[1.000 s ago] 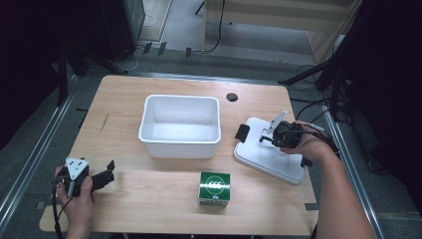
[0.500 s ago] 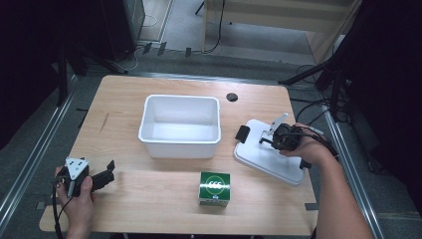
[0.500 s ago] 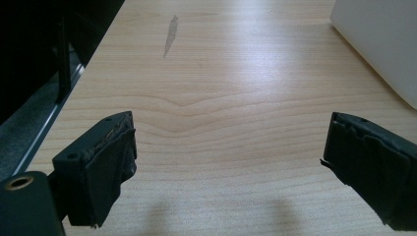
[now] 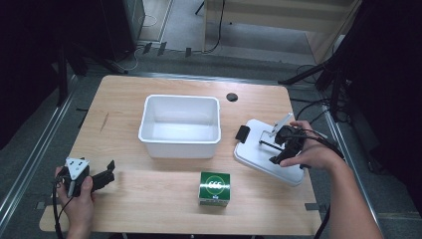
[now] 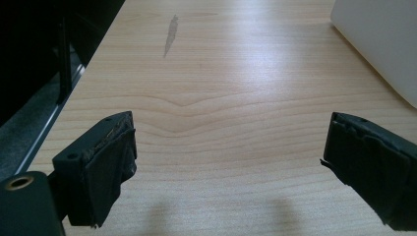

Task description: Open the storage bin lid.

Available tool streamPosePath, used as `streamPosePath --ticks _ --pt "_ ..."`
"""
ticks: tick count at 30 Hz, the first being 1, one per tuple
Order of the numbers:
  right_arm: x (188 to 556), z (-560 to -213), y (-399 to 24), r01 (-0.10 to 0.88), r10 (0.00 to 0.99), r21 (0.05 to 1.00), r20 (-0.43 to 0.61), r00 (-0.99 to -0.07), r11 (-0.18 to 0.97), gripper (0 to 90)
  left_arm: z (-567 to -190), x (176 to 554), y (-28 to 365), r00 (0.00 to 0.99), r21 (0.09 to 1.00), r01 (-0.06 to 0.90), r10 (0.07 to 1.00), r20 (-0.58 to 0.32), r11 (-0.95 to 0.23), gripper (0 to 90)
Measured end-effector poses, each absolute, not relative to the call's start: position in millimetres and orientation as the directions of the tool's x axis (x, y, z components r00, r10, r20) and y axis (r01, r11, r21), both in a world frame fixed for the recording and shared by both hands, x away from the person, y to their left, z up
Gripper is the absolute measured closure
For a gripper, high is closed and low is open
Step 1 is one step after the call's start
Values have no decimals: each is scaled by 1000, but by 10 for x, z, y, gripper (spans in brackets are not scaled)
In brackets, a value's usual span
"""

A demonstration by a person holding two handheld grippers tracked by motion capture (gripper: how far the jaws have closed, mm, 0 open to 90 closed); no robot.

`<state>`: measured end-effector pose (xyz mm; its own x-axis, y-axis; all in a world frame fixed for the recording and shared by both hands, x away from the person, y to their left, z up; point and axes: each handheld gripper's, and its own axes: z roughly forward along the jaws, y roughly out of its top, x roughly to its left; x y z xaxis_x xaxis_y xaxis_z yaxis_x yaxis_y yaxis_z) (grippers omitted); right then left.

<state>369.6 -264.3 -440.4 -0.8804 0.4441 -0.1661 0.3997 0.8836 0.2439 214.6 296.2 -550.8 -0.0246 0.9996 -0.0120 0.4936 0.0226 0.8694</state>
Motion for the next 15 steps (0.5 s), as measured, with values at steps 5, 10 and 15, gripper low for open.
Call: streamPosePath --ticks 5,10,15 --pt "3603 -4322 -2615 373 428 267 -188 -884 888 9 -5508 2148 2955 -25 870 493 1000 -9 20 63" --pt "3489 -4224 -2529 350 405 271 -180 -896 896 0 -5508 2145 2956 -22 870 493 1000 -11 20 64" --pt "3413 -4150 -2428 324 389 294 -196 -900 899 0 -5507 2146 2958 -22 869 494 1000 -13 22 63"
